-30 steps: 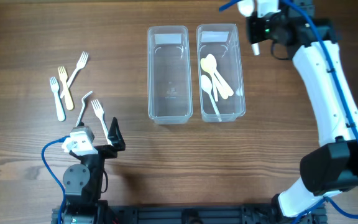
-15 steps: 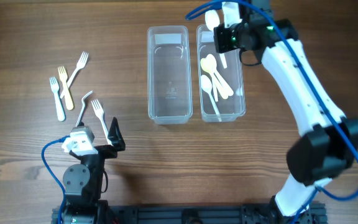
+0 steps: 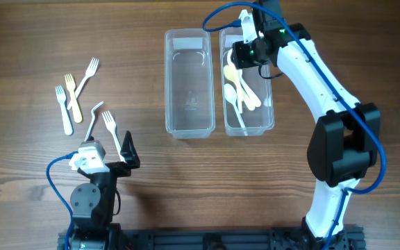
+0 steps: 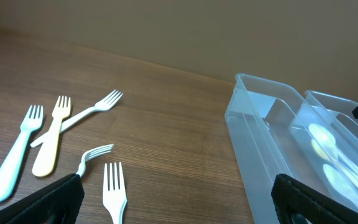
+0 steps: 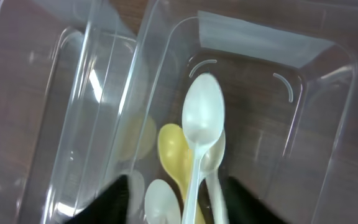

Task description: Pack container

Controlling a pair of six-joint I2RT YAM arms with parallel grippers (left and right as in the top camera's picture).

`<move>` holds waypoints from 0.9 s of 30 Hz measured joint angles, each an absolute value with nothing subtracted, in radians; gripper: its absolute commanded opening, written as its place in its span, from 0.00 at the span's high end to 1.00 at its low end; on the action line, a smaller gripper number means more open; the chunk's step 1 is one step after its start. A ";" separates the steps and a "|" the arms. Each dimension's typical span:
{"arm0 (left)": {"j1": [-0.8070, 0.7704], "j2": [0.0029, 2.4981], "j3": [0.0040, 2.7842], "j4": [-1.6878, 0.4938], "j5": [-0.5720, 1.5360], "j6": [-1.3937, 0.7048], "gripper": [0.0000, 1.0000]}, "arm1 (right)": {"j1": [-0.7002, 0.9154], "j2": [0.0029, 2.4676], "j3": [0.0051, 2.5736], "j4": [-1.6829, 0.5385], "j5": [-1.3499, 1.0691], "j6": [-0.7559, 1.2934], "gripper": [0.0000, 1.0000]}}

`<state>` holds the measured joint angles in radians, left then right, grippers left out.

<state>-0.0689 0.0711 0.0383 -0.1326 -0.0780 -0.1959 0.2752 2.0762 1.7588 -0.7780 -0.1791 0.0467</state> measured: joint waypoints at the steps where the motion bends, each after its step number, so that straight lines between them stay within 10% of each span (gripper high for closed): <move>1: -0.069 0.071 0.038 -0.133 -0.078 -0.196 0.00 | 0.275 2.076 1.759 -0.779 -0.179 0.049 0.42; 13: -0.069 0.071 0.038 -0.133 -0.078 -0.196 0.00 | 0.189 1.911 1.829 -0.822 -0.100 0.049 0.39; 16: -0.069 0.071 0.038 -0.133 -0.078 -0.196 0.00 | 0.091 1.769 1.863 -0.819 -0.020 0.039 0.27; 18: -0.069 0.071 0.038 -0.133 -0.078 -0.196 0.00 | 0.023 1.708 1.880 -0.824 0.014 0.020 0.00; 27: -0.069 0.071 0.038 -0.133 -0.078 -0.196 0.00 | -0.054 1.711 1.882 -0.849 0.050 -0.013 0.00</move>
